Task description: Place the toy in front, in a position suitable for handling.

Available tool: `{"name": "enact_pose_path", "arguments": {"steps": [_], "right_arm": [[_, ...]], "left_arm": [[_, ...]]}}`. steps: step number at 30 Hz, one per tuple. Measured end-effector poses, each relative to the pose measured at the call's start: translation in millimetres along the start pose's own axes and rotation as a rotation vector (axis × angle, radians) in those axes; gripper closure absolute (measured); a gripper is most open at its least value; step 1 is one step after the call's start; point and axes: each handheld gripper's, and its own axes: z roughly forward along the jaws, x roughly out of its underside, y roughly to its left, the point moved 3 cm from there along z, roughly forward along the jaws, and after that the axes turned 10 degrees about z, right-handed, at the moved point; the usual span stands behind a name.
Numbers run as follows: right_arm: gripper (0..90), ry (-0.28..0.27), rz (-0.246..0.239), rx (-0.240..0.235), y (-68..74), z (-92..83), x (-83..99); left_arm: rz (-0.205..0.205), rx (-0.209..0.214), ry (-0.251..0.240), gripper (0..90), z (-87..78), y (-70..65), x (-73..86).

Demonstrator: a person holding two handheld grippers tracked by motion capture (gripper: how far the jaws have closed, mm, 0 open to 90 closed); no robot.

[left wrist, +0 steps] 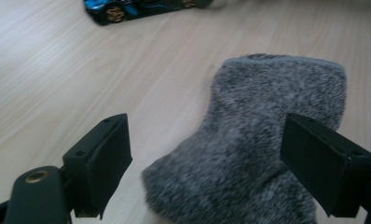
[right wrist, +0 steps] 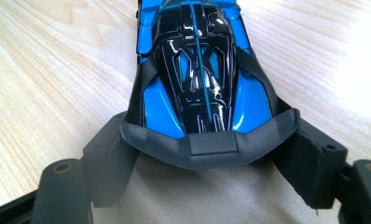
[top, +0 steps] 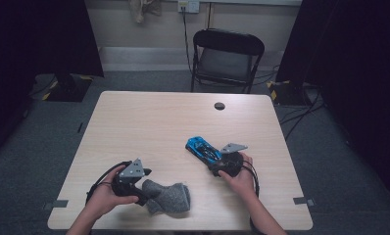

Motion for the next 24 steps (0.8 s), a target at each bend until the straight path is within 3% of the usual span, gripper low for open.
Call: {"name": "enact_pose_path", "arguments": {"steps": [6, 16, 19, 24], "right_arm": [[25.5, 0.000, 0.000, 0.000, 0.0, 0.0, 0.0], [25.6, -0.001, 0.001, 0.002, 0.3, -0.1, 0.1], [25.6, 0.000, 0.000, 0.002, 0.1, -0.1, 0.1], [25.6, 0.000, 0.000, 0.001, 0.2, -0.1, 0.1]], "left_arm": [[0.022, 0.031, -0.030, 15.7, 7.8, -10.1, -3.8], [0.051, 0.072, -0.038, 16.5, 14.9, -18.6, -6.4], [0.069, 0.102, -0.026, 16.6, 20.2, -22.7, -5.2], [0.061, 0.104, -0.001, 17.4, 26.0, -22.7, 0.3]]}}
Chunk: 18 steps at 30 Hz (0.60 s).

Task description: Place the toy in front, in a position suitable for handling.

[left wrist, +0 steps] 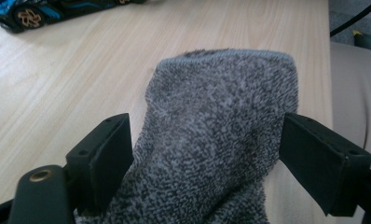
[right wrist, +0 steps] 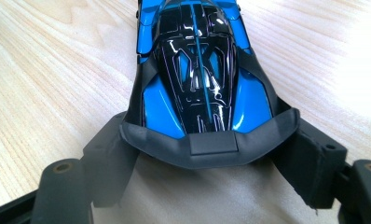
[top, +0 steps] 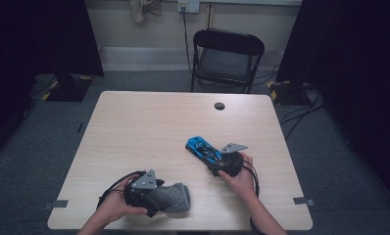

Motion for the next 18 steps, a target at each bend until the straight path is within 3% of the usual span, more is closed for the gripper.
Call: {"name": "enact_pose_path", "arguments": {"steps": [6, 10, 12, 18], "right_arm": [[25.6, 0.000, 0.000, 0.000, 0.0, 0.0, 0.0], [25.6, 0.000, 0.000, 0.000, 0.0, 0.0, 0.0], [25.6, 0.000, 0.000, 0.001, 0.1, 0.0, 0.1], [25.6, -0.001, 0.000, 0.001, 0.1, 0.0, 0.1]], "left_arm": [[-0.025, -0.011, 0.003, 24.0, 3.7, 1.7, 3.4], [-0.012, -0.011, 0.005, 26.9, 6.7, 1.5, 5.1], [-0.003, -0.010, 0.031, 28.7, 10.3, 0.6, 7.7], [-0.002, 0.000, 0.025, 30.4, 13.4, 0.1, 11.0]]}}
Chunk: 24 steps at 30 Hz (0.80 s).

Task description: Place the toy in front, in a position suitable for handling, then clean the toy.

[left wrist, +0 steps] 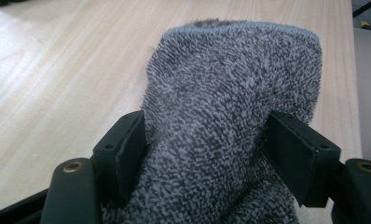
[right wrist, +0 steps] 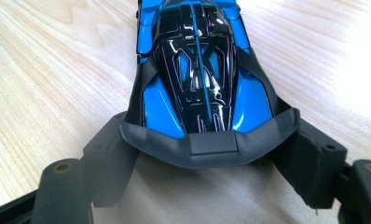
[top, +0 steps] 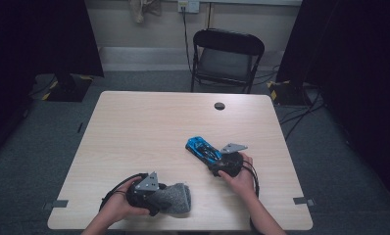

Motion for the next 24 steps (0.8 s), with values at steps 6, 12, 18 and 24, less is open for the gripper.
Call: {"name": "enact_pose_path", "arguments": {"steps": [6, 12, 18, 24], "right_arm": [[25.6, 0.000, 0.000, 0.000, 0.0, 0.0, 0.0], [25.6, 0.000, 0.000, 0.000, 0.0, 0.0, 0.0], [25.6, 0.000, 0.000, 0.000, 0.0, 0.0, 0.0], [25.6, 0.001, 0.000, 0.000, -0.1, 0.0, 0.0]], "left_arm": [[-0.039, -0.017, -0.011, 44.6, 1.3, 3.7, 3.3], [-0.082, -0.058, 0.008, 59.8, -0.2, 6.5, 1.0], [-0.131, -0.089, 0.023, 66.4, -6.3, 11.2, -1.8], [-0.173, -0.113, -0.028, 66.6, -19.6, 19.4, -6.3]]}}
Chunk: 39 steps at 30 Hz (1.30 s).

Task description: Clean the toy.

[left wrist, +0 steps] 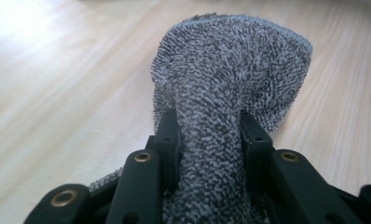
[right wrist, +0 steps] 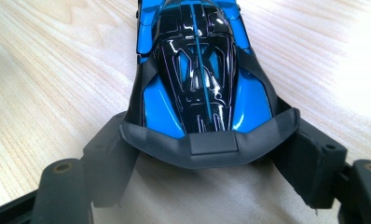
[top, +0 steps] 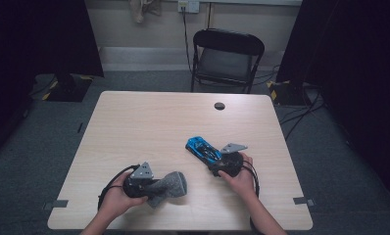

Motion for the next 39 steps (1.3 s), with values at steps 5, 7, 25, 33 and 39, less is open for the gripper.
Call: {"name": "enact_pose_path", "arguments": {"steps": [5, 7, 25, 33, 39], "right_arm": [[25.6, 0.000, 0.000, 0.000, 0.0, 0.0, 0.0], [25.6, 0.000, -0.001, 0.000, 0.0, 0.0, 0.0], [25.6, 0.000, -0.001, 0.000, 0.0, 0.0, 0.0], [25.6, -0.001, -0.001, 0.000, 0.0, 0.0, 0.0], [25.6, -0.001, -0.001, 0.000, 0.0, 0.0, 0.0]], "left_arm": [[-0.034, -0.017, -0.005, 66.8, -2.0, 9.0, -12.4], [-0.062, -0.020, -0.019, 66.8, 0.4, 15.8, -19.9], [-0.137, -0.046, -0.028, 67.7, 31.4, 51.9, -65.6], [-0.130, -0.063, -0.034, 69.6, 48.6, 57.3, -87.2], [-0.123, -0.062, -0.026, 70.1, 59.4, 59.2, -95.7]]}}
